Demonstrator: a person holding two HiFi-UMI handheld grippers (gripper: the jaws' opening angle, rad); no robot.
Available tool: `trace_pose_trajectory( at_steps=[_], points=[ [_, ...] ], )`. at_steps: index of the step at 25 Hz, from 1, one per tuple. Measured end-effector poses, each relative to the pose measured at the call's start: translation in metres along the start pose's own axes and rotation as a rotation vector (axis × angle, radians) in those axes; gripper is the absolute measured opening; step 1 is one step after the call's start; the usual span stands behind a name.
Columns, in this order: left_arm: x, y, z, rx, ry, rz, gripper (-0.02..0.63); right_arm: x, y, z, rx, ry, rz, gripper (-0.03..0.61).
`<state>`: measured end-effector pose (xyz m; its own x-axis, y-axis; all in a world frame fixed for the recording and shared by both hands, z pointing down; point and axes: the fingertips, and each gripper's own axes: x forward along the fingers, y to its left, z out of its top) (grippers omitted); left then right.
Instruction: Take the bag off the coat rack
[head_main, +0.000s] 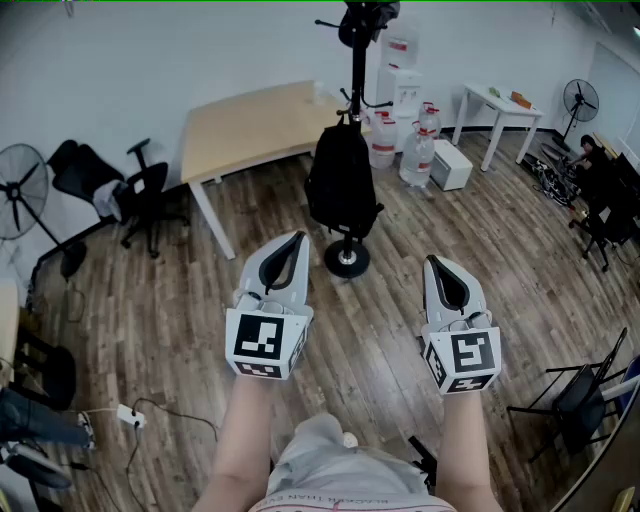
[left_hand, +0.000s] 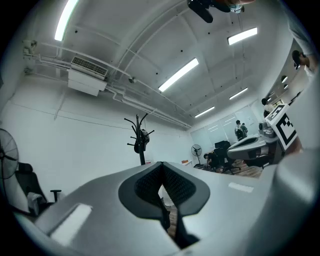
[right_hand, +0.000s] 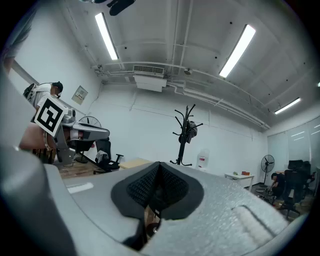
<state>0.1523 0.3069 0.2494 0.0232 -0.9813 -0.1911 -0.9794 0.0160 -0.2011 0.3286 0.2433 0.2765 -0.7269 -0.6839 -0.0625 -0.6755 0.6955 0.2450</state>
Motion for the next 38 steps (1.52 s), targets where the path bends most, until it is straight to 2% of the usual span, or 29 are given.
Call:
trace_pose_trajectory(
  at_steps=[3,10,16,21,26,38],
  points=[
    [0.008,0.0,-0.003,0.028,0.002,0.002,0.014,0.005,-0.006,-0.001,0.0,-0.017,-0.017,0.002],
    [0.038,0.012,-0.01,0.026,0.01,0.014,0.014,0.029,-0.018,-0.003,-0.011,-0.034,-0.018,0.002],
    [0.076,0.03,-0.035,0.004,0.064,0.003,0.009,0.066,-0.031,-0.015,0.001,-0.015,-0.023,0.002],
    [0.111,0.057,-0.046,-0.08,0.009,-0.015,-0.002,0.115,-0.04,-0.026,-0.012,0.007,-0.01,0.003],
    [0.157,0.091,-0.06,-0.099,0.002,-0.002,-0.002,0.172,-0.05,-0.033,-0.019,0.023,-0.008,0.003],
    [0.271,0.154,-0.096,-0.08,0.044,-0.063,0.012,0.296,-0.075,-0.047,0.002,0.061,-0.045,0.003]
  ],
)
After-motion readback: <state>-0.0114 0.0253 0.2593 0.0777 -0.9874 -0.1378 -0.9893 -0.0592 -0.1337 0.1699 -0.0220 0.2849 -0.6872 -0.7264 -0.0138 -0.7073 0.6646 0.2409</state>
